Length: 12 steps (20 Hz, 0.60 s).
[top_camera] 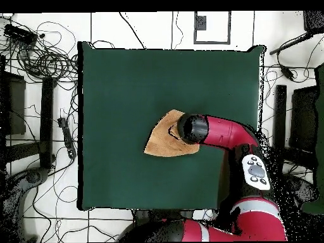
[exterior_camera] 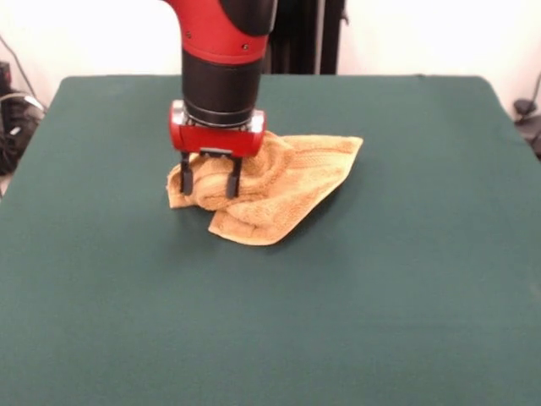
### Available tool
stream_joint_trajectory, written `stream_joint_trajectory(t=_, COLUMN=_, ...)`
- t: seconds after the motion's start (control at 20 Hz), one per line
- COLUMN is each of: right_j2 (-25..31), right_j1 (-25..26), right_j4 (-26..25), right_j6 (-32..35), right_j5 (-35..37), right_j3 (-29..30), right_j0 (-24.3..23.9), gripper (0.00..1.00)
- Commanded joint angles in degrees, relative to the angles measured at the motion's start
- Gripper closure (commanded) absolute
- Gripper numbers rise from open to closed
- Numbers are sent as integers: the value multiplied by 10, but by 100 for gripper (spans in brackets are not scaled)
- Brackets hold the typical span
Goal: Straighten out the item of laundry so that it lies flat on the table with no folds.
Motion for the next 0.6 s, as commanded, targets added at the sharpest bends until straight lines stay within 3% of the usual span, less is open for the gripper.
stream_joint_trajectory(t=0.05, right_j2=61, right_j1=48, right_j4=-34, right_j6=-2, right_j5=23, right_j3=39, right_j0=6, gripper=0)
stream_joint_trajectory(t=0.6, right_j2=73, right_j1=27, right_j4=-54, right_j6=-22, right_j5=12, right_j3=56, right_j0=11, gripper=0)
